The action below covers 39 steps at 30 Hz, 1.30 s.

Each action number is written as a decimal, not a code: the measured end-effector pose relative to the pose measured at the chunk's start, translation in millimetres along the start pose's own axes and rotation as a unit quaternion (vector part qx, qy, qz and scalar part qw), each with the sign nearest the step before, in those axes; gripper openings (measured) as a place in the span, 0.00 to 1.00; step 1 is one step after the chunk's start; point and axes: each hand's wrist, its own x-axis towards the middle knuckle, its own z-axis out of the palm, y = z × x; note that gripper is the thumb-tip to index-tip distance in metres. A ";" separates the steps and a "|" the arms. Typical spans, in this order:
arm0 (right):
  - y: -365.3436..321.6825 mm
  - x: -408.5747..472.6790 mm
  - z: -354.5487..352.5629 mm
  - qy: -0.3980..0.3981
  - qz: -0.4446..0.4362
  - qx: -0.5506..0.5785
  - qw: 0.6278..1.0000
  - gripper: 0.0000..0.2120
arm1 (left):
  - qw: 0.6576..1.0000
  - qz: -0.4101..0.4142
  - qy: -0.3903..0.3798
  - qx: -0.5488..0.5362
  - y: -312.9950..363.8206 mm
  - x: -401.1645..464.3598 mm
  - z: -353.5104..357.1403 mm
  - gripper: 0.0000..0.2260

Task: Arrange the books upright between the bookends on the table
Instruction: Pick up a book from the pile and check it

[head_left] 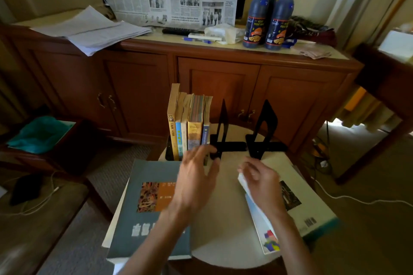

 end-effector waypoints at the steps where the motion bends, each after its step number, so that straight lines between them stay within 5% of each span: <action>1: 7.4 -6.7 -20.3 0.044 0.016 -0.017 0.999 0.13 | 0.997 -0.044 -0.049 -0.027 3.5 -12.3 13.0 0.12; 3: 25.3 -15.9 -56.4 0.067 0.070 -0.097 0.991 0.16 | 0.979 -0.127 -0.149 -0.048 3.6 -28.4 45.0 0.16; 6: 63.5 -22.4 -93.0 -0.018 0.201 -0.303 0.931 0.30 | 0.937 -0.232 -0.253 -0.073 11.3 -42.1 91.2 0.25; 8: 76.8 -31.9 -97.7 -0.053 0.260 -0.323 0.908 0.33 | 0.903 -0.286 -0.284 -0.149 21.0 -48.8 112.3 0.32; 12: 59.3 -58.5 -87.0 -0.034 0.217 -0.285 0.933 0.32 | 0.891 -0.285 -0.239 -0.259 -5.5 -56.3 155.7 0.46; 17: 37.5 -86.0 -52.7 -0.070 0.147 -0.211 0.964 0.28 | 0.913 -0.329 -0.166 -0.176 -17.7 -58.0 108.0 0.30; 24: 28.0 -88.5 -51.2 -0.074 0.163 -0.157 0.971 0.19 | 0.941 -0.269 -0.204 0.017 -47.5 -45.6 75.0 0.31; 28: 45.2 -67.9 -88.7 -0.008 0.219 -0.213 0.952 0.27 | 0.932 -0.268 -0.234 0.063 -34.6 -54.1 77.5 0.43; 32: 74.7 -56.8 -109.3 -0.023 0.305 -0.257 0.917 0.38 | 0.946 -0.183 -0.193 0.188 -10.1 -57.3 80.6 0.45; 36: 137.7 -48.3 -107.6 -0.046 0.370 -0.171 0.912 0.61 | 0.962 -0.102 -0.229 0.110 23.1 -53.6 104.2 0.35; 39: 123.0 -48.9 -105.4 -0.038 0.380 -0.156 0.911 0.58 | 0.946 -0.114 -0.303 0.004 51.1 -53.8 128.8 0.26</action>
